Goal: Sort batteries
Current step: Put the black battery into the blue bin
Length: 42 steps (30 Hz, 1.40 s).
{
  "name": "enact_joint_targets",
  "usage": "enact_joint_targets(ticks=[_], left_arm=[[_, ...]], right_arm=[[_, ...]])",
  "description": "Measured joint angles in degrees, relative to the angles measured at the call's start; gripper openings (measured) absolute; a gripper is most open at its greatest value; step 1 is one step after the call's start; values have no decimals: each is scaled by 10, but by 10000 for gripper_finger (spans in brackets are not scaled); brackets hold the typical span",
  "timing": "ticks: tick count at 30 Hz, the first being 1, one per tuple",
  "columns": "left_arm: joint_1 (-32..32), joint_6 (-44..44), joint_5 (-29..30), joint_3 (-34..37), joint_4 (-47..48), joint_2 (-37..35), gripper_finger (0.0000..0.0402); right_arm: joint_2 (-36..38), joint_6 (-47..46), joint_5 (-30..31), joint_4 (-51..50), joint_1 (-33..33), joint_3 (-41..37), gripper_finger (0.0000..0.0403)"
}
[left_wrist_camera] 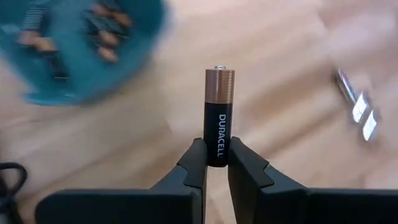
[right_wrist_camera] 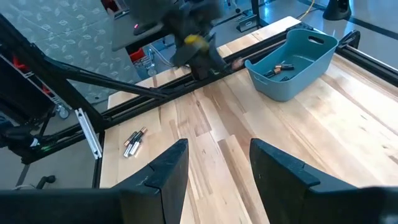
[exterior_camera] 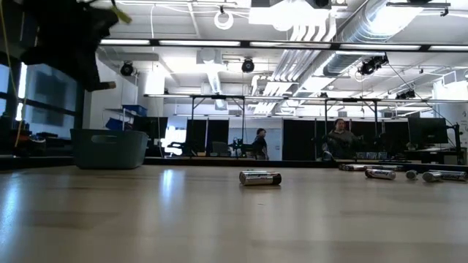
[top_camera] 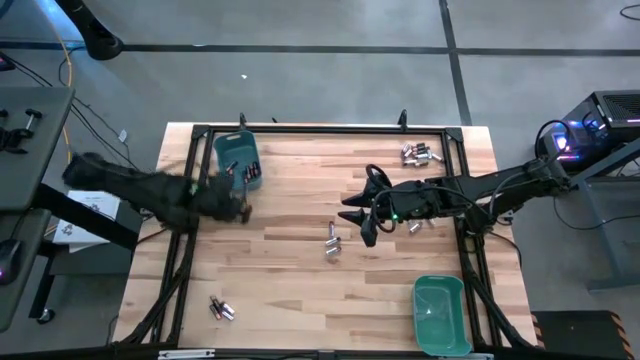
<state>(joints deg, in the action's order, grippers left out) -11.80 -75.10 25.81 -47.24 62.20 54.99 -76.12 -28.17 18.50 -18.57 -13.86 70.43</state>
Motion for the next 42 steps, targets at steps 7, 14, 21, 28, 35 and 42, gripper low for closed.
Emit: enact_joint_targets(ticks=[7,14,21,28,35,42], left_arm=[[280,200,-138,0,-3,7,27],[495,372,-240,0,-13,101,27],[582,469,-266,0,-60,186,27],[606,498,-268,0,-98,255,27],[625,513,-250,0,-102,318,29],[627,518,-241,0,-133,338,32]], right_arm=[[0,0,0,8,1,0,165],[0,-16,0,21,1,0,165],[0,-40,-7,21,-1,0,165],[0,-44,-10,21,-1,0,165],[0,-44,-10,21,-1,0,165],[0,-44,-10,21,-1,0,165]])
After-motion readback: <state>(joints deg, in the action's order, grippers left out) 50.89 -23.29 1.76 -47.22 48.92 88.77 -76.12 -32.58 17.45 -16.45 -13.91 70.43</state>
